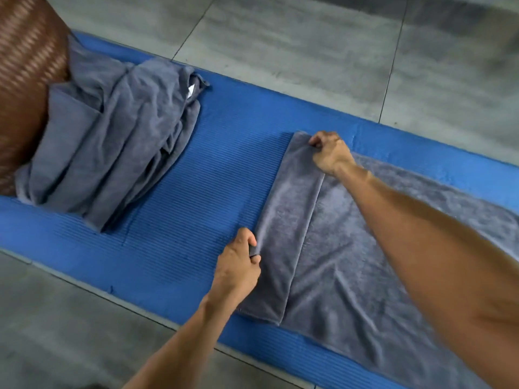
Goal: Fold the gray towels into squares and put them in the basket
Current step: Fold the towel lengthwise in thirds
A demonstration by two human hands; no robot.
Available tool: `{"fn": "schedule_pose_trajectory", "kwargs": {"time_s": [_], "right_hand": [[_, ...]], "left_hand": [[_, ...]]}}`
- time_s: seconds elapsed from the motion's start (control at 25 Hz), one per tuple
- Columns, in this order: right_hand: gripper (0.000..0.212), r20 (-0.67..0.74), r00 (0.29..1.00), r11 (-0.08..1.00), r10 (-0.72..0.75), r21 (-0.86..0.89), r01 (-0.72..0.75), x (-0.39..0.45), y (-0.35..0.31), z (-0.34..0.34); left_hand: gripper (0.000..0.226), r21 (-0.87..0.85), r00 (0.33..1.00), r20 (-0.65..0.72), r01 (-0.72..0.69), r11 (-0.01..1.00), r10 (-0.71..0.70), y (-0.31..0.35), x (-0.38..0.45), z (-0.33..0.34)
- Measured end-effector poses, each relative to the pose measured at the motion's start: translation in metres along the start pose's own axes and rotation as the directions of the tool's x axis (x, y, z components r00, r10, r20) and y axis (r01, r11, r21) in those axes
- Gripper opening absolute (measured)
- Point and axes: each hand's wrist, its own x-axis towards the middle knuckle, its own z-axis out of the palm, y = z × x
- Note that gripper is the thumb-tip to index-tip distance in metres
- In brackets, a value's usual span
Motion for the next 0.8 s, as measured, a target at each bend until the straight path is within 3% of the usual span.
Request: {"fn": "schedule_pose_trajectory", "kwargs": {"time_s": [0.08, 0.16, 0.2, 0.28, 0.36, 0.48, 0.56, 0.64, 0.72, 0.8], "right_hand": [[0.033, -0.04, 0.999, 1.0, 0.007, -0.003, -0.007, 0.002, 0.002, -0.002], [0.034, -0.098, 0.989, 0.984, -0.113, -0.15, 0.098, -0.005, -0.011, 0.0], [0.034, -0.085, 0.975, 0.96, -0.203, -0.213, 0.181, -0.011, -0.018, 0.002], [0.036, 0.086, 0.957, 0.93, -0.278, -0.227, 0.291, -0.022, -0.033, 0.009], [0.029, 0.21, 0.951, 0.938, -0.226, -0.218, 0.27, -0.028, -0.042, 0.016], [0.019, 0.153, 0.981, 0.976, -0.122, -0.159, 0.146, -0.026, -0.049, 0.018], [0.033, 0.089, 0.994, 0.993, -0.06, -0.1, 0.069, -0.029, -0.051, 0.018], [0.029, -0.009, 0.998, 0.998, -0.058, -0.007, 0.058, -0.035, -0.049, 0.021], [0.024, -0.124, 0.992, 0.977, 0.006, 0.212, 0.02, -0.046, -0.043, 0.019], [0.032, -0.186, 0.973, 0.888, 0.134, 0.458, -0.035, -0.057, -0.034, 0.012]], "left_hand": [[0.024, 0.013, 1.0, 0.012, 0.01, 1.0, -0.01, 0.0, 0.003, -0.001], [0.026, 0.03, 1.0, 0.016, 0.002, 1.0, -0.002, -0.001, 0.005, -0.001], [0.028, 0.033, 1.0, 0.013, -0.016, 0.999, 0.016, -0.002, 0.005, 0.0], [0.03, 0.046, 0.998, 0.007, -0.059, 0.997, 0.059, -0.004, 0.001, 0.002], [0.029, 0.068, 0.996, 0.025, -0.086, 0.994, 0.085, -0.006, -0.003, 0.004], [0.025, 0.058, 0.994, 0.054, -0.097, 0.994, 0.094, -0.005, -0.011, 0.004], [0.025, 0.071, 0.992, 0.05, -0.118, 0.99, 0.115, -0.002, -0.015, 0.002], [0.029, 0.094, 0.986, 0.032, -0.169, 0.981, 0.166, 0.005, -0.021, -0.001], [0.035, 0.083, 0.971, 0.01, -0.239, 0.968, 0.239, 0.014, -0.03, -0.003], [0.04, 0.076, 0.959, 0.024, -0.283, 0.956, 0.282, 0.024, -0.039, -0.005]]}}
